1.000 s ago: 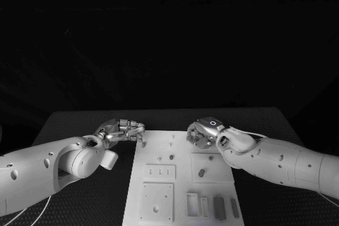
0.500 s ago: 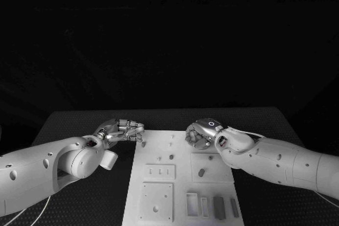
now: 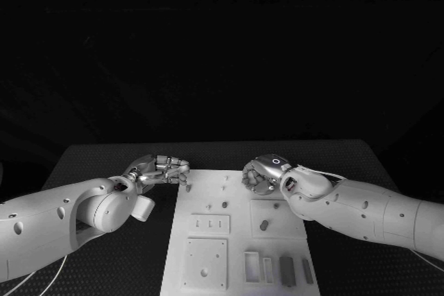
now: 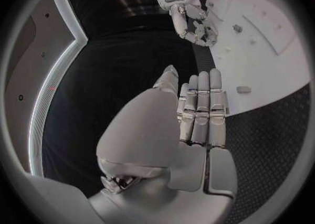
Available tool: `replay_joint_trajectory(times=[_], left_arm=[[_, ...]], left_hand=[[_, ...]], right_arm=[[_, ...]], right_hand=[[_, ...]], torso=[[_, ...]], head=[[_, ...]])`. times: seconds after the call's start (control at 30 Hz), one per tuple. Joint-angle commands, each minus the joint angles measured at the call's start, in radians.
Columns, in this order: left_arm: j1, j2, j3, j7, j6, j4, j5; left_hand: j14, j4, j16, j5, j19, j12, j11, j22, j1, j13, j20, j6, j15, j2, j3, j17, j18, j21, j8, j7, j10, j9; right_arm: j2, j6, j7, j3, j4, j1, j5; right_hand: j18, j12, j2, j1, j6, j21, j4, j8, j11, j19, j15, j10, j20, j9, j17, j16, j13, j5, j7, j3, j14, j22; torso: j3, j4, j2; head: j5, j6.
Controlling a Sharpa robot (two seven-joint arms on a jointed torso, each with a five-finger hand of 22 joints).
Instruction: Assemble the parts on the task board
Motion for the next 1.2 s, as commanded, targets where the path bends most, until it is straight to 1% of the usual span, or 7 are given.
replay_joint_trajectory(times=[0.03, 0.2, 0.37, 0.5, 0.73, 0.9, 1.2], left_arm=[[0.001, 0.002, 0.001, 0.005, 0.015, 0.002, -0.003], [0.001, 0.001, 0.001, 0.004, 0.015, 0.002, -0.003], [0.001, 0.001, 0.001, 0.004, 0.015, 0.002, -0.003], [0.001, 0.001, 0.001, 0.003, 0.014, 0.002, -0.004], [0.001, 0.001, 0.001, 0.003, 0.013, 0.002, -0.004], [0.001, 0.003, 0.001, 0.003, 0.013, 0.001, -0.004], [0.001, 0.006, 0.001, 0.003, 0.013, -0.003, -0.004]], left_hand=[[-0.001, 0.0, -0.003, -0.002, -0.004, -0.005, 0.008, 0.001, -0.012, 0.001, 0.003, -0.002, 0.006, 0.0, -0.007, 0.002, 0.017, -0.007, -0.005, 0.004, 0.002, -0.002], [-0.001, 0.0, -0.004, -0.002, -0.004, -0.006, 0.008, 0.002, -0.012, 0.002, 0.003, -0.002, 0.006, 0.0, -0.007, 0.002, 0.017, -0.007, -0.005, 0.004, 0.002, -0.002], [-0.001, 0.0, -0.004, -0.002, -0.004, -0.006, 0.008, 0.002, -0.011, 0.002, 0.003, -0.003, 0.006, -0.001, -0.007, 0.002, 0.017, -0.007, -0.005, 0.004, 0.002, -0.002], [-0.001, 0.0, -0.004, -0.002, -0.004, -0.006, 0.008, 0.002, -0.011, 0.002, 0.003, -0.003, 0.006, -0.001, -0.007, 0.003, 0.017, -0.007, -0.005, 0.004, 0.002, -0.002], [0.0, 0.0, -0.005, -0.002, -0.004, -0.007, 0.008, 0.002, -0.01, 0.002, 0.003, -0.003, 0.006, -0.002, -0.007, 0.003, 0.017, -0.008, -0.005, 0.004, 0.002, -0.002], [0.0, 0.0, -0.006, -0.002, -0.004, -0.007, 0.008, 0.002, -0.01, 0.002, 0.004, -0.004, 0.006, -0.002, -0.007, 0.004, 0.017, -0.008, -0.006, 0.004, 0.002, -0.002], [0.0, 0.0, -0.006, -0.002, -0.004, -0.008, 0.008, 0.002, -0.01, 0.002, 0.004, -0.004, 0.006, -0.002, -0.006, 0.004, 0.017, -0.008, -0.006, 0.004, 0.002, -0.002]], right_arm=[[0.002, 0.025, 0.01, -0.004, 0.003, -0.007, 0.016], [0.003, 0.017, 0.01, -0.003, 0.004, -0.007, 0.026], [0.004, 0.015, 0.009, -0.003, 0.005, -0.007, 0.028], [0.006, 0.004, 0.008, -0.001, 0.004, -0.007, 0.039], [0.012, -0.045, 0.027, 0.002, 0.007, -0.007, 0.088], [0.022, -0.065, 0.038, 0.005, 0.013, -0.007, 0.119], [0.045, -0.086, 0.032, 0.017, 0.01, -0.007, 0.162]], right_hand=[[0.02, 0.006, 0.033, 0.009, 0.026, 0.008, -0.03, 0.009, -0.011, -0.002, -0.004, 0.004, -0.004, 0.005, 0.004, 0.005, -0.001, -0.002, 0.006, -0.003, 0.006, 0.018], [0.02, 0.006, 0.089, 0.022, 0.045, 0.011, -0.081, 0.018, -0.017, -0.005, -0.009, 0.007, -0.004, 0.011, 0.006, 0.007, -0.003, -0.001, 0.0, 0.0, 0.009, 0.017], [0.02, 0.005, 0.112, 0.036, 0.052, 0.011, -0.093, 0.021, -0.018, -0.007, -0.011, 0.008, -0.005, 0.013, 0.01, 0.008, -0.003, -0.001, -0.002, 0.012, 0.011, 0.017], [0.02, 0.005, 0.115, 0.042, 0.058, 0.011, -0.09, 0.023, -0.019, -0.007, -0.012, 0.008, -0.003, 0.014, 0.011, 0.009, -0.004, -0.001, -0.003, 0.034, 0.011, 0.016], [0.02, 0.005, 0.115, 0.039, 0.063, 0.012, -0.091, 0.025, -0.02, -0.007, -0.012, 0.009, -0.002, 0.015, 0.014, 0.01, -0.004, -0.001, -0.004, 0.041, 0.013, 0.016], [0.02, 0.006, 0.115, 0.038, 0.065, 0.012, -0.091, 0.025, -0.021, -0.006, -0.013, 0.01, -0.002, 0.016, 0.014, 0.011, -0.004, -0.001, -0.005, 0.043, 0.014, 0.017], [0.02, 0.006, 0.111, 0.034, 0.066, 0.013, -0.091, 0.025, -0.021, -0.006, -0.013, 0.01, -0.002, 0.016, 0.013, 0.011, -0.003, -0.001, -0.005, 0.044, 0.013, 0.017]], torso=[[0.0002, -0.0005, 0.0], [0.0, -0.0003, 0.0], [0.0002, -0.0008, 0.0], [0.0004, -0.0005, 0.0], [0.0001, -0.0005, 0.0], [0.0, 0.0, -0.001], [-0.0013, 0.0023, 0.0]], head=[[0.001, 0.0], [0.001, 0.0], [0.002, 0.0], [0.003, 0.001], [0.004, 0.001], [0.005, 0.001], [0.007, 0.002]])
